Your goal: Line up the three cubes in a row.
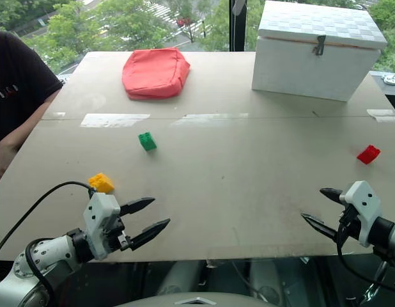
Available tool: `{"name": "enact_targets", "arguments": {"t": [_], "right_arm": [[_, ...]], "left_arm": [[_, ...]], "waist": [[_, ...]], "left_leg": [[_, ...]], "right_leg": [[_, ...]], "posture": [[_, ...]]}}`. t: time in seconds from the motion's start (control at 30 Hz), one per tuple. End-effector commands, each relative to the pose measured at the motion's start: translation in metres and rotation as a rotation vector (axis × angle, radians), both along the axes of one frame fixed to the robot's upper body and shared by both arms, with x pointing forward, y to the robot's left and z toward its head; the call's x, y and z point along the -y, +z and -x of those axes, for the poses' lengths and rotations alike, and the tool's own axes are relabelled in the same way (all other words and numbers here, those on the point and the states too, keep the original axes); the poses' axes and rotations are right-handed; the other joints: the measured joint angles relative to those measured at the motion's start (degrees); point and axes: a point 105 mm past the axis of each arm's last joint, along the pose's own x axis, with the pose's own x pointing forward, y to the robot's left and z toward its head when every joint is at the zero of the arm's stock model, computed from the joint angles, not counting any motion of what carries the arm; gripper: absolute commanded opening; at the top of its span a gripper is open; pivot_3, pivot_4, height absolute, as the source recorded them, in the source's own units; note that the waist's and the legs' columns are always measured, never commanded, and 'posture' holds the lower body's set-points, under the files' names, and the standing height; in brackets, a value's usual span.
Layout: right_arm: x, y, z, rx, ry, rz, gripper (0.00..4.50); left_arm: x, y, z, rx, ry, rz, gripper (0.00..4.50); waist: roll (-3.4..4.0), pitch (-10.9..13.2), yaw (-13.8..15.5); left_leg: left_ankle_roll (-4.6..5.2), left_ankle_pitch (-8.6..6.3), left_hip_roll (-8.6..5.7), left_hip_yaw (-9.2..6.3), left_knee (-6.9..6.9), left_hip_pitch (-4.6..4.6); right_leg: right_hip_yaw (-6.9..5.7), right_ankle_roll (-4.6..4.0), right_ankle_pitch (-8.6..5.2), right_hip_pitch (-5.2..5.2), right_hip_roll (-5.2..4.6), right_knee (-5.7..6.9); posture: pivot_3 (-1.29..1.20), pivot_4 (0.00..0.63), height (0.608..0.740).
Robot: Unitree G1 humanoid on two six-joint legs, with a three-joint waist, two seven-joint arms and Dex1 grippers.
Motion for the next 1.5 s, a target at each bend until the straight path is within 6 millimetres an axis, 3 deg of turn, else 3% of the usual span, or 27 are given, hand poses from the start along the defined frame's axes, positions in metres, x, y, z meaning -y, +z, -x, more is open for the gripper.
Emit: {"name": "enact_targets", "arguments": {"t": [0.03,0.13,0.27,0.33,0.43,0.6,0.73,0.93,1.2,1.37,1.5], "right_arm": [[-0.006,0.021,-0.019,0.138,-0.1,-0.041,4.4],[-0.009,0.044,-0.056,0.279,-0.349,-0.004,4.4],[0.002,0.064,-0.087,0.298,-0.589,-0.026,4.4],[0.021,0.077,-0.103,0.316,-0.797,0.012,4.4],[0.059,0.081,-0.109,0.236,-1.112,0.025,4.4],[0.081,0.079,-0.117,0.084,-1.307,-0.071,4.4],[0.096,0.076,-0.119,-0.015,-1.398,-0.097,4.4],[0.101,0.07,-0.126,-0.091,-1.434,-0.105,4.4],[0.107,0.065,-0.139,-0.094,-1.452,-0.111,4.4],[0.11,0.063,-0.142,-0.091,-1.457,-0.113,4.4],[0.114,0.061,-0.144,-0.089,-1.463,-0.115,4.4]], "left_arm": [[0.005,0.016,-0.012,0.057,-0.004,0.038,3.95],[0.019,0.032,-0.034,0.092,-0.004,0.116,3.95],[0.042,0.045,-0.046,0.126,-0.082,0.112,3.95],[0.06,0.057,-0.048,0.169,-0.178,0.123,3.95],[0.08,0.071,-0.049,0.215,-0.293,0.127,3.95],[0.095,0.077,-0.054,0.247,-0.389,0.111,3.95],[0.1,0.075,-0.051,0.224,-0.438,0.128,3.95],[0.11,0.084,-0.052,0.23,-0.487,0.177,3.95],[0.126,0.099,-0.074,0.274,-0.515,0.227,3.95],[0.122,0.104,-0.09,0.299,-0.516,0.214,3.95],[0.121,0.109,-0.092,0.306,-0.539,0.222,3.95]], "waist": [[-0.02,0.0,0.0],[0.06,0.0,-0.1],[-0.03,0.0,-0.1],[-0.04,0.0,-0.1],[-0.04,0.0,0.1],[0.0,0.0,-0.3],[0.04,0.0,-0.8],[0.07,0.0,-1.2],[0.08,0.0,-1.7],[0.1,0.0,-1.8],[0.11,0.0,-1.7]], "left_leg": [[0.0,0.0,0.0,0.0,0.0,0.0],[-0.01,0.0,0.08,-0.05,0.1,-0.03],[-0.27,-0.02,0.07,0.14,0.12,0.2],[-0.07,0.1,0.02,0.17,0.12,0.19],[-0.17,0.14,-0.01,0.14,0.09,-0.06],[-0.35,0.24,-0.01,0.23,-0.16,-0.18],[-0.24,0.17,0.02,0.52,-0.19,-0.14],[0.08,0.02,0.03,0.62,-0.1,-0.13],[0.1,0.03,0.09,0.75,0.06,-0.06],[0.1,0.04,0.18,0.89,0.05,-0.04],[0.1,0.03,0.2,0.93,0.05,-0.04]], "right_leg": [[0.0,0.0,0.0,0.0,0.0,-0.01],[-0.04,-0.06,0.06,0.04,0.06,-0.05],[-0.02,-0.05,0.16,0.15,0.11,0.0],[0.09,-0.07,0.21,0.13,0.39,0.0],[0.1,-0.3,0.4,-0.09,0.42,0.0],[0.18,-0.15,0.51,-0.2,0.45,-0.21],[0.36,-0.13,0.52,-0.23,0.46,-0.28],[0.41,-0.13,0.6,-0.23,0.51,-0.23],[0.43,-0.11,0.8,-0.13,0.69,-0.21],[0.54,-0.12,0.81,-0.15,0.8,-0.2],[0.57,-0.12,0.81,-0.16,0.81,-0.22]], "posture": [[0.0,0.15,0.74],[0.0,0.15,0.74],[0.0,0.15,0.74],[0.0,0.15,0.74],[0.0,0.15,0.74],[0.0,0.15,0.74],[0.0,0.15,0.74],[0.0,0.15,0.74],[0.0,0.15,0.74],[0.0,0.15,0.74],[0.0,0.15,0.74]]}}
